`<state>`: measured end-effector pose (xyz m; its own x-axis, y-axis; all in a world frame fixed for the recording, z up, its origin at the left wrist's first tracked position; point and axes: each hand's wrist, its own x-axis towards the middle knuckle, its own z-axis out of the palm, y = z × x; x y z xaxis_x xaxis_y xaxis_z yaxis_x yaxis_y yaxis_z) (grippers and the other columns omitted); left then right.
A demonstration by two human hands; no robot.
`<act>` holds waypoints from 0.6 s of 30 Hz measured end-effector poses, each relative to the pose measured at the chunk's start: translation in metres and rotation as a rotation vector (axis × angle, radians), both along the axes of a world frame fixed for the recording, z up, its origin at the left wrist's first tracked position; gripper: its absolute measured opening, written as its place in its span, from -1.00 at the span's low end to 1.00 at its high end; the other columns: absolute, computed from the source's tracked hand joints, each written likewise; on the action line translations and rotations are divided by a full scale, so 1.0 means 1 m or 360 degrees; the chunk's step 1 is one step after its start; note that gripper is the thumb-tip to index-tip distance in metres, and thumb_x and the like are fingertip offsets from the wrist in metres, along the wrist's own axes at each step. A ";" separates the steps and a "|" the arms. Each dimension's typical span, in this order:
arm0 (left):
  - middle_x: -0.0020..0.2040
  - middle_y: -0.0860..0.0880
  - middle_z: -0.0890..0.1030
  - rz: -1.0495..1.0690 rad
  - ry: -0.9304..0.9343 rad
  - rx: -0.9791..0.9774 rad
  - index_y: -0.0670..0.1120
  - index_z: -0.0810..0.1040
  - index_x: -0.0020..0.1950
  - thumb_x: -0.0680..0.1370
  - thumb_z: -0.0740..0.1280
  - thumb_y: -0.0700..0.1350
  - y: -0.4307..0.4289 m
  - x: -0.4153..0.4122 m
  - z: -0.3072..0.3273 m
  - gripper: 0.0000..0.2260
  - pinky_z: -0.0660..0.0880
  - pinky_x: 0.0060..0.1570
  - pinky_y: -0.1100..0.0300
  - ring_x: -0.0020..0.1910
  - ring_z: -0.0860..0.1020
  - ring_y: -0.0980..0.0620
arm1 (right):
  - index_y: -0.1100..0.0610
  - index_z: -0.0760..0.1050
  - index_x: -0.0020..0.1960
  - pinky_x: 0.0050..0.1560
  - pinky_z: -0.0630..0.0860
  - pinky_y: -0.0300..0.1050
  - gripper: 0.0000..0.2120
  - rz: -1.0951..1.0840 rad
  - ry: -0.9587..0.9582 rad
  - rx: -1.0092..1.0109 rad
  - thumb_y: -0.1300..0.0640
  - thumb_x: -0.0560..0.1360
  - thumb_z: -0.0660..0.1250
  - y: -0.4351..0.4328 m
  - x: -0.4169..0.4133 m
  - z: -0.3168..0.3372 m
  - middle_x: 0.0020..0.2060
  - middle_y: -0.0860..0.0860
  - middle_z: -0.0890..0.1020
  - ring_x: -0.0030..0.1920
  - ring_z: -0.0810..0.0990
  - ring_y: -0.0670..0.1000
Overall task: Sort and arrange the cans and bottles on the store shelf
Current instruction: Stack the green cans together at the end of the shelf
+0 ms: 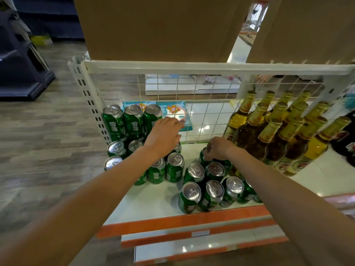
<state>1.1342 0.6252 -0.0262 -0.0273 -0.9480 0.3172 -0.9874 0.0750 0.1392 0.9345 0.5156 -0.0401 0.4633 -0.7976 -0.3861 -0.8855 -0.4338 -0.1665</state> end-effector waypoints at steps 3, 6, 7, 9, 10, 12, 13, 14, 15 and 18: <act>0.41 -0.07 0.44 -0.0009 0.0122 0.0298 -0.03 0.43 0.43 0.60 0.31 -0.01 -0.008 -0.014 -0.005 -0.60 0.27 0.42 0.00 0.43 0.31 -0.07 | 0.18 0.61 -0.17 -0.14 0.63 -0.01 -0.71 -0.0009 -0.0047 -0.0049 -0.06 0.37 0.43 0.001 0.002 0.003 -0.22 0.07 0.63 -0.16 0.62 0.09; 0.40 -0.10 0.44 0.0002 0.0338 0.0454 -0.02 0.41 0.45 0.55 0.39 0.04 -0.014 -0.018 -0.002 -0.52 0.35 0.36 -0.04 0.42 0.33 -0.08 | 0.19 0.56 -0.21 -0.34 0.53 -0.09 -0.66 -0.0046 -0.0136 -0.0104 -0.11 0.37 0.49 0.000 0.005 0.028 -0.28 0.06 0.59 -0.24 0.59 0.03; 0.38 -0.09 0.46 -0.0024 0.0434 0.0482 -0.03 0.41 0.45 0.53 0.42 0.05 -0.016 -0.018 0.000 -0.48 0.39 0.34 -0.04 0.39 0.37 -0.07 | 0.18 0.52 -0.26 -0.41 0.42 -0.13 -0.62 -0.0048 -0.0159 -0.0126 -0.13 0.38 0.48 -0.001 0.009 0.041 -0.32 0.05 0.55 -0.30 0.54 0.01; 0.32 -0.05 0.52 -0.0078 0.0662 0.0511 -0.04 0.40 0.46 0.46 0.50 0.05 -0.019 -0.018 0.009 -0.39 0.44 0.29 0.01 0.29 0.47 -0.02 | 0.18 0.44 -0.37 -0.45 0.28 -0.15 -0.53 -0.0042 -0.0221 -0.0189 -0.20 0.38 0.46 -0.004 0.019 0.072 -0.41 0.04 0.46 -0.38 0.45 -0.01; 0.29 -0.03 0.54 -0.0085 0.0768 0.0509 -0.02 0.38 0.47 0.43 0.53 0.05 -0.021 -0.018 0.015 -0.34 0.46 0.26 0.06 0.23 0.50 0.01 | 0.18 0.41 -0.40 -0.45 0.26 -0.14 -0.50 -0.0039 -0.0251 -0.0220 -0.22 0.37 0.45 -0.004 0.024 0.087 -0.44 0.04 0.43 -0.40 0.42 -0.01; 0.24 0.00 0.55 -0.0064 0.0935 0.0451 0.00 0.36 0.48 0.38 0.57 0.05 -0.023 -0.017 0.028 -0.27 0.45 0.14 0.18 0.11 0.52 0.05 | 0.17 0.41 -0.40 -0.45 0.28 -0.14 -0.50 -0.0062 -0.0328 -0.0230 -0.24 0.35 0.45 -0.004 0.035 0.110 -0.46 0.03 0.43 -0.42 0.42 -0.01; 0.21 0.01 0.54 -0.0050 0.1002 0.0412 0.01 0.36 0.48 0.37 0.58 0.05 -0.023 -0.015 0.034 -0.26 0.44 0.09 0.22 0.08 0.51 0.07 | 0.17 0.45 -0.37 -0.44 0.34 -0.15 -0.52 -0.0080 -0.0364 -0.0216 -0.23 0.35 0.45 -0.004 0.040 0.117 -0.45 0.04 0.48 -0.42 0.47 0.00; 0.20 0.02 0.54 -0.0045 0.1052 0.0377 0.01 0.36 0.47 0.36 0.58 0.04 -0.023 -0.014 0.039 -0.26 0.43 0.05 0.25 0.06 0.51 0.08 | 0.18 0.49 -0.33 -0.41 0.42 -0.16 -0.54 -0.0093 -0.0393 -0.0195 -0.22 0.34 0.46 -0.002 0.045 0.124 -0.41 0.05 0.54 -0.38 0.54 0.01; 0.18 0.03 0.53 -0.0052 0.1077 0.0346 0.01 0.38 0.46 0.36 0.58 0.04 -0.022 -0.012 0.043 -0.28 0.42 0.00 0.28 0.05 0.50 0.09 | 0.18 0.52 -0.28 -0.36 0.51 -0.15 -0.56 -0.0108 -0.0420 -0.0170 -0.21 0.33 0.47 -0.001 0.049 0.128 -0.37 0.05 0.58 -0.34 0.60 0.02; 0.17 0.03 0.53 -0.0061 0.1059 0.0280 -0.02 0.45 0.36 0.38 0.58 0.02 -0.023 -0.005 0.048 -0.39 0.36 -0.08 0.31 0.04 0.47 0.10 | 0.19 0.53 -0.23 -0.22 0.63 -0.10 -0.56 -0.0140 -0.0465 -0.0156 -0.19 0.29 0.52 0.004 0.064 0.135 -0.29 0.05 0.63 -0.28 0.66 0.04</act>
